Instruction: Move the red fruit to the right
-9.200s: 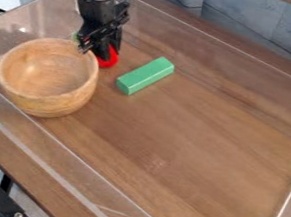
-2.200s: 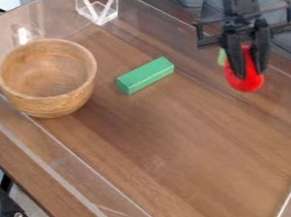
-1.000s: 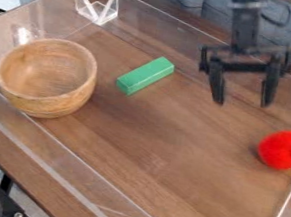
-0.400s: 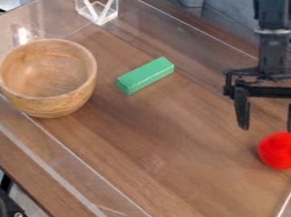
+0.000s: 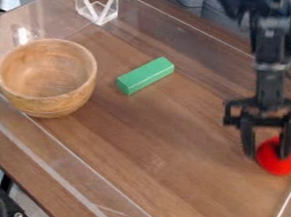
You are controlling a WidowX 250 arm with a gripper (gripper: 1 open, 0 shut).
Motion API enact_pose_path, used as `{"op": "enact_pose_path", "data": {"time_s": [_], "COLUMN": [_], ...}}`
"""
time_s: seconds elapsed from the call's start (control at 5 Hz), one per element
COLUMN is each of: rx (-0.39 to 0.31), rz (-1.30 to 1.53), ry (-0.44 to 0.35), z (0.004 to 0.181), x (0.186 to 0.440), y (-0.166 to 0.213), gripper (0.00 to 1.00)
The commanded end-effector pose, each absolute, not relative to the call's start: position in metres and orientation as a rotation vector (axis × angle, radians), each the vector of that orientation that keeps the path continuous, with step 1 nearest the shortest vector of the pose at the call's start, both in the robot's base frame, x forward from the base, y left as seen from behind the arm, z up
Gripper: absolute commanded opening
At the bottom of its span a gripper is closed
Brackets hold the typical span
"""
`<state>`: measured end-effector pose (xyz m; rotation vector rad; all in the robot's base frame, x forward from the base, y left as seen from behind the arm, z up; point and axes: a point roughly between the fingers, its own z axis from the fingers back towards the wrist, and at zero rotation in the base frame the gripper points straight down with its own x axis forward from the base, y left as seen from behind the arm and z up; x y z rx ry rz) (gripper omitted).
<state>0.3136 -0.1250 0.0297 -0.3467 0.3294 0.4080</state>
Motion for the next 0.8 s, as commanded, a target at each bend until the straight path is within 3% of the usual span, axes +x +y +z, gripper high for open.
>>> {"op": "enact_pose_path", "data": {"time_s": [0.0,0.2,0.4,0.6], "rx": [-0.419,-0.459,-0.535,-0.534], "rz": [0.334,0.298,0.355,0.400], "ry": [0.277,0.259,0.203,0.193], "z": [0.073,0.097,0.133,0.127], "x": [0.327,0.332,0.331,0.326], "y": [-0.115,-0.104,-0.102,-0.122], "gripper": [0.00,0.00,0.00,0.00]}}
